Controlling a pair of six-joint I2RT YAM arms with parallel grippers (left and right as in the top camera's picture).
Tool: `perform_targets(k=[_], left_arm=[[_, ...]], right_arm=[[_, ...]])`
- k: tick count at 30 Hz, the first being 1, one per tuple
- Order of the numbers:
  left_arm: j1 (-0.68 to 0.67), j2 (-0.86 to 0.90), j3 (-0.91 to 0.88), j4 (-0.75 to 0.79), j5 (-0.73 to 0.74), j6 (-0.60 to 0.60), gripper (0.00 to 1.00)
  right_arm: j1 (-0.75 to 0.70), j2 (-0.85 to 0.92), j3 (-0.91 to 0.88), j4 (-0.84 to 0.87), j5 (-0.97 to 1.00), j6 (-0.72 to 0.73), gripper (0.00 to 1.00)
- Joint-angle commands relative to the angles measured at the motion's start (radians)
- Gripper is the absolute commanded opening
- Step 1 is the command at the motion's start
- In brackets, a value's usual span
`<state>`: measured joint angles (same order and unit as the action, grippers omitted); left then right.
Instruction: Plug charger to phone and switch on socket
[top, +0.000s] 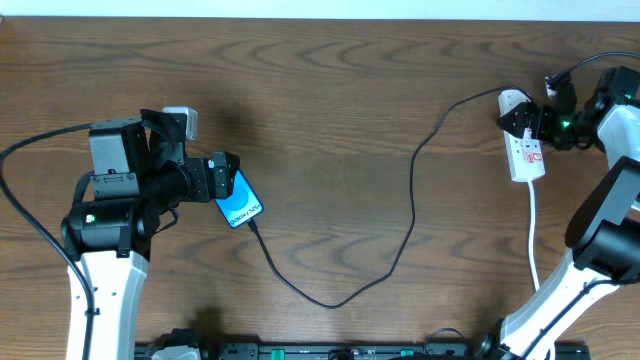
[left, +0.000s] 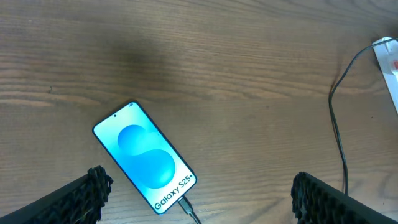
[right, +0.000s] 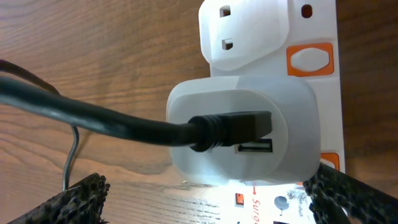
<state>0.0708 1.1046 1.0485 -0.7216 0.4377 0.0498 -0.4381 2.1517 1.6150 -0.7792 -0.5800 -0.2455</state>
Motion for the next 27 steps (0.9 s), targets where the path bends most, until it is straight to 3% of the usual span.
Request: perform_targets(k=[1, 27], left_arm=[[-0.002, 0.005, -0.003, 0.0, -0.013, 0.01, 0.95], [-0.002, 0.005, -0.003, 0.0, -0.013, 0.01, 0.95]], right_arm=[[0.014, 0.027, -0.003, -0.01, -0.085, 0.021, 0.99], [0.006, 0.027, 0.002, 0.001, -0.081, 0.028, 0.99]])
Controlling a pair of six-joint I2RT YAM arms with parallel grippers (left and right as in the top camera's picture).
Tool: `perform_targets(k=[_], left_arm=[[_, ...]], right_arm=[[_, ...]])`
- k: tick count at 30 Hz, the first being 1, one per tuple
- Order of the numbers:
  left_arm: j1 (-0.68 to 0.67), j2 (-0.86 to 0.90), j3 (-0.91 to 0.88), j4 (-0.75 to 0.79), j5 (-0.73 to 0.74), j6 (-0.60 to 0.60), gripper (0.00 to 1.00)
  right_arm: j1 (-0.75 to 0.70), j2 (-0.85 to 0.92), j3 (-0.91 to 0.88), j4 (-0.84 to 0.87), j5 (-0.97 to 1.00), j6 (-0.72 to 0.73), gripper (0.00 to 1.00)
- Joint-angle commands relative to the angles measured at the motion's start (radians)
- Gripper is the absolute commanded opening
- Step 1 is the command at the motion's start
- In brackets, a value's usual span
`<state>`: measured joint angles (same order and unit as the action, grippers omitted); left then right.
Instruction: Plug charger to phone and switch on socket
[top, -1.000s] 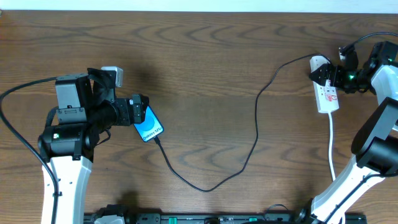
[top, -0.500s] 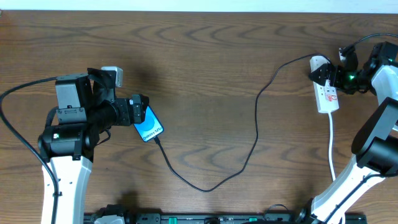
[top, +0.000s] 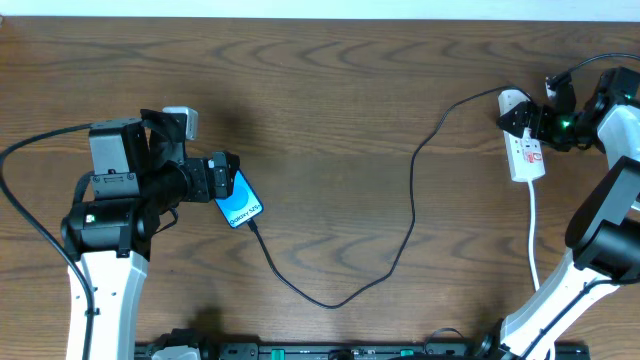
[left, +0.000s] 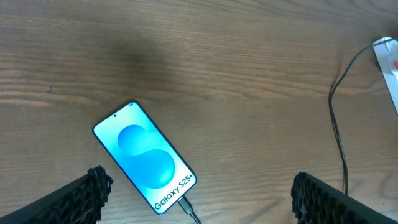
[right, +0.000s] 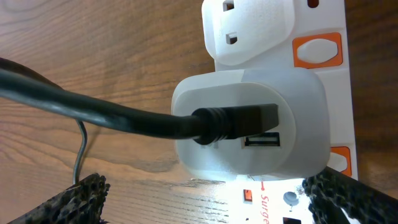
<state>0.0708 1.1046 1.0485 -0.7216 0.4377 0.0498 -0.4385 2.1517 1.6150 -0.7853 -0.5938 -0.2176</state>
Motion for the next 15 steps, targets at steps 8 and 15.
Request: perform_targets(k=[8, 15], left_arm=[[-0.002, 0.005, -0.003, 0.0, -0.013, 0.01, 0.95], [-0.002, 0.005, -0.003, 0.0, -0.013, 0.01, 0.95]], right_arm=[[-0.043, 0.022, 0.044, -0.025, -0.038, 0.0, 0.99], [-0.069, 0.021, 0.077, -0.046, -0.026, -0.008, 0.99]])
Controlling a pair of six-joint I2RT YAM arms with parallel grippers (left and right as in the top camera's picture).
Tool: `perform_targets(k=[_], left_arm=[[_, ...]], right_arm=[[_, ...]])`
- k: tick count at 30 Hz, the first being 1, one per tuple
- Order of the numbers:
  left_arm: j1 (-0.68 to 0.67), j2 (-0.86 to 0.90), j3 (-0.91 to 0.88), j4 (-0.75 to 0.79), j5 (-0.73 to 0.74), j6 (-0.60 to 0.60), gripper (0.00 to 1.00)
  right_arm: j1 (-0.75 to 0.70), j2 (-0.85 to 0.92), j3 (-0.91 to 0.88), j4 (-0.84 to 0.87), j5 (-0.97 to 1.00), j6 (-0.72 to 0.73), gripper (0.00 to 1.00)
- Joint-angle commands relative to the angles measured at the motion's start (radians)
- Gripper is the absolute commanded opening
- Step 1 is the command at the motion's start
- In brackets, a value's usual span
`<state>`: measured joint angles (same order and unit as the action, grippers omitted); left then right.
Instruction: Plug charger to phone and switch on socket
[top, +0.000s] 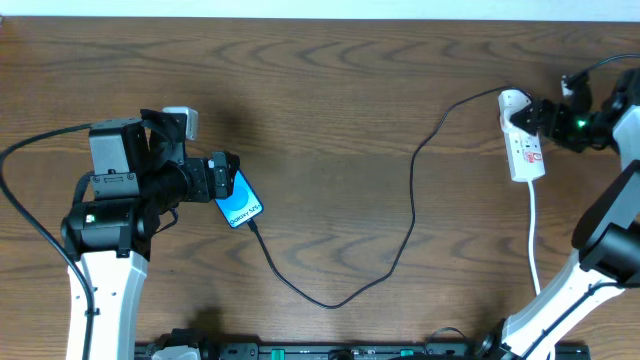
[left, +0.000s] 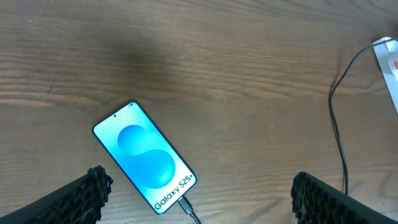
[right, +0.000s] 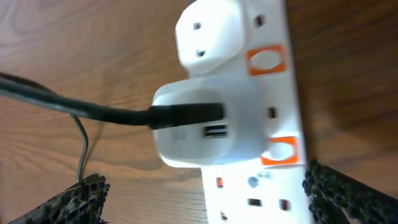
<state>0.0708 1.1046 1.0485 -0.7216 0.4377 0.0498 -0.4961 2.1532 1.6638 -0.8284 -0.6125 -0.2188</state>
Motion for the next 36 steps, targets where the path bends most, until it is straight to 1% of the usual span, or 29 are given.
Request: perform_targets(k=[1, 8, 21, 36], left_arm=[[-0.002, 0.005, -0.003, 0.0, -0.013, 0.01, 0.95], [-0.002, 0.005, -0.003, 0.0, -0.013, 0.01, 0.95], [-0.002, 0.005, -0.003, 0.0, -0.013, 0.01, 0.95], [-0.002, 0.005, -0.003, 0.0, -0.013, 0.01, 0.95]], right_arm=[[-0.012, 0.019, 0.028, -0.003, -0.007, -0.007, 0.99], [0.0, 0.02, 0.027, -0.002, -0.007, -0.006, 0.99], [0.064, 0.025, 0.026, 0.018, 0.005, -0.006, 0.99], [0.066, 0.026, 0.014, 0.013, 0.008, -0.006, 0.99]])
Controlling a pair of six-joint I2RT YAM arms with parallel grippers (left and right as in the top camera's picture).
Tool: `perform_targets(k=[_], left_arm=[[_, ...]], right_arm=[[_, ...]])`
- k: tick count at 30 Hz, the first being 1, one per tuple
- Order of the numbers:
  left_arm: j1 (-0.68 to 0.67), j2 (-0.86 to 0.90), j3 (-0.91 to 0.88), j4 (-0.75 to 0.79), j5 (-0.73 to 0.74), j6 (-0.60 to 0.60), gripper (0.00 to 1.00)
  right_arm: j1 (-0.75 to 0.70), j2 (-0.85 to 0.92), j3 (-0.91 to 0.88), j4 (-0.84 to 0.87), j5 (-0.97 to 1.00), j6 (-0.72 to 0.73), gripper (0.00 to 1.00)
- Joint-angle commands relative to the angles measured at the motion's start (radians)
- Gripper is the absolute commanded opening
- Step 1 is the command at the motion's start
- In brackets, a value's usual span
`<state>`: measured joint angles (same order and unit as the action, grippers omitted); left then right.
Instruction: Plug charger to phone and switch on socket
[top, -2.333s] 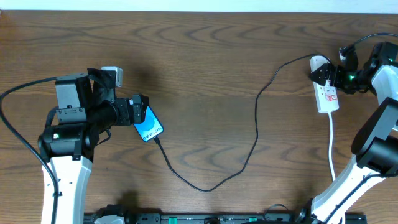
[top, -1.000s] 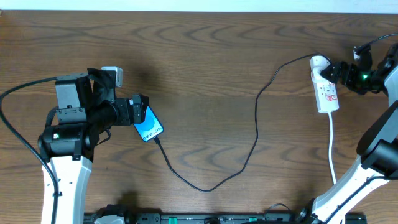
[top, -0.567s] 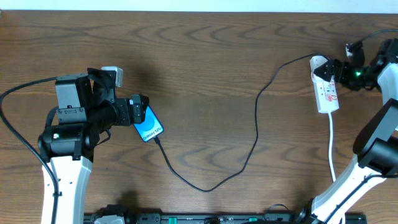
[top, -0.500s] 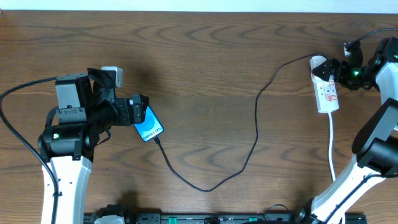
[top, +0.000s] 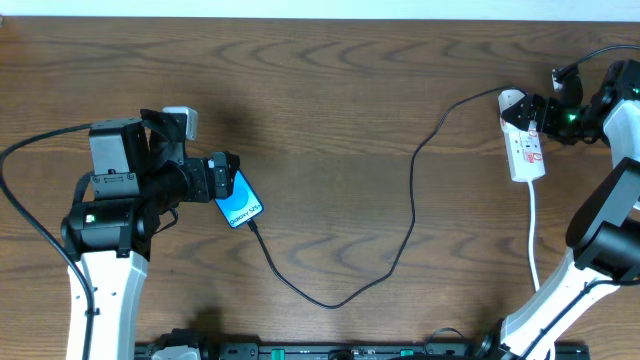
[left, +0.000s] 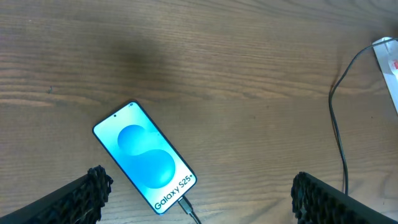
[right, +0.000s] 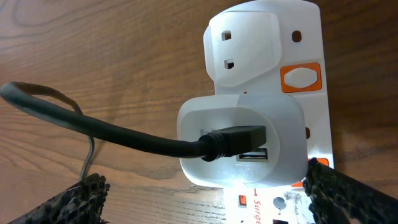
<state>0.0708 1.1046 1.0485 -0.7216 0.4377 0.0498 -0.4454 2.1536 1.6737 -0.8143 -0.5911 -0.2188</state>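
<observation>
The phone lies face up, its blue screen lit, with the black charger cable plugged into its lower end. My left gripper hangs open just above it, holding nothing. The cable runs across the table to a white adapter seated in the white power strip. An orange switch shows beside the strip's free socket. My right gripper is open close over the adapter. Its right finger covers the switch next to the adapter.
The strip's white lead runs toward the table's front edge, close to my right arm. The slack cable loops through the middle front of the wooden table. Nothing else stands on it.
My right gripper has shifted back toward the strip's far end and sits closer and squarer over the adapter. The left arm, phone and cable have not moved.
The cable sat in the phone and the adapter in the strip at every moment, with my left gripper open and still. My right gripper was open close over the adapter, then farther right and tilted, and is now close over it again.
</observation>
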Motion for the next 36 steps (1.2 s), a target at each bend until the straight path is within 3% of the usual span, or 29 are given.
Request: perform_targets(k=[1, 36], left_arm=[[-0.002, 0.005, -0.003, 0.0, -0.013, 0.01, 0.95], [-0.002, 0.005, -0.003, 0.0, -0.013, 0.01, 0.95]], right_arm=[[0.015, 0.025, 0.002, 0.0, -0.013, -0.006, 0.99], [0.015, 0.025, -0.06, 0.034, -0.013, -0.006, 0.99]])
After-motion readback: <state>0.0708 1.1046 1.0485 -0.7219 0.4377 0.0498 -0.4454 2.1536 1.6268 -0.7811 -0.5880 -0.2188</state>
